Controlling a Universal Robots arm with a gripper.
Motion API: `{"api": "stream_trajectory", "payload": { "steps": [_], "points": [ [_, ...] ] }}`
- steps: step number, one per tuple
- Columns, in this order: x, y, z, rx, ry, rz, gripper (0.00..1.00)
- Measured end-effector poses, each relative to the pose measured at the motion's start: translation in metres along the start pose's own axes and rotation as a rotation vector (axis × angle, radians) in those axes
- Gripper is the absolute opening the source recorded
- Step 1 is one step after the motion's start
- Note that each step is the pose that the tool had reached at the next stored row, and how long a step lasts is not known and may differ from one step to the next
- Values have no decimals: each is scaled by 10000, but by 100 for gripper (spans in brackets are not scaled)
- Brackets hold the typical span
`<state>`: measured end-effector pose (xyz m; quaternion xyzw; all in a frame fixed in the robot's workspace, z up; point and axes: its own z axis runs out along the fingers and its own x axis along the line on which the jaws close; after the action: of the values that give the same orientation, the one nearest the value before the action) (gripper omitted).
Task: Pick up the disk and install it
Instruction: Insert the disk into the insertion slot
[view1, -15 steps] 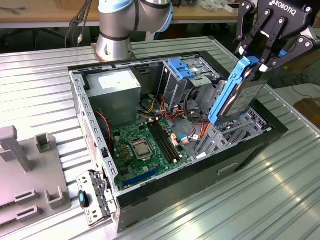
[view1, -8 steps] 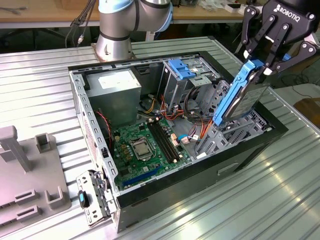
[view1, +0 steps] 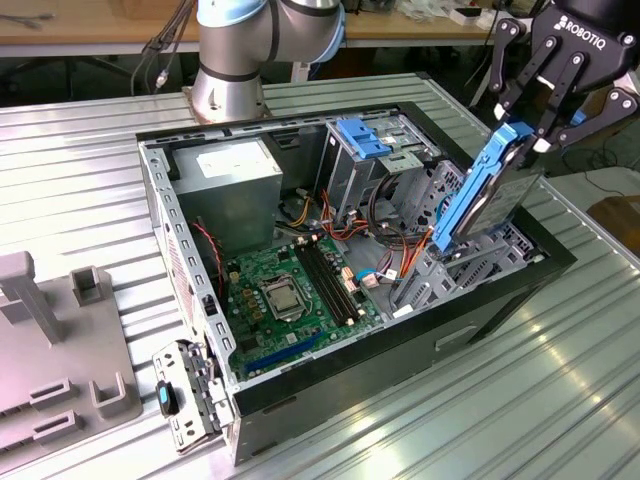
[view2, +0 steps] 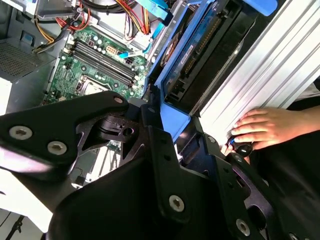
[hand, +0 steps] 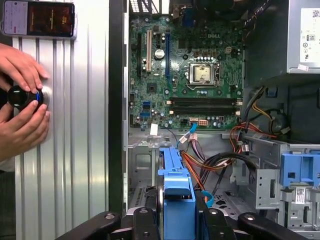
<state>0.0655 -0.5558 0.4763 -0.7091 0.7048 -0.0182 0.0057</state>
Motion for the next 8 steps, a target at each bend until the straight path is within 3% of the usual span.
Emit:
{"api": "stream_trajectory", "payload": {
  "steps": [8],
  "points": [
    [-1, -24, 96, 0, 3, 53, 37]
  ]
}}
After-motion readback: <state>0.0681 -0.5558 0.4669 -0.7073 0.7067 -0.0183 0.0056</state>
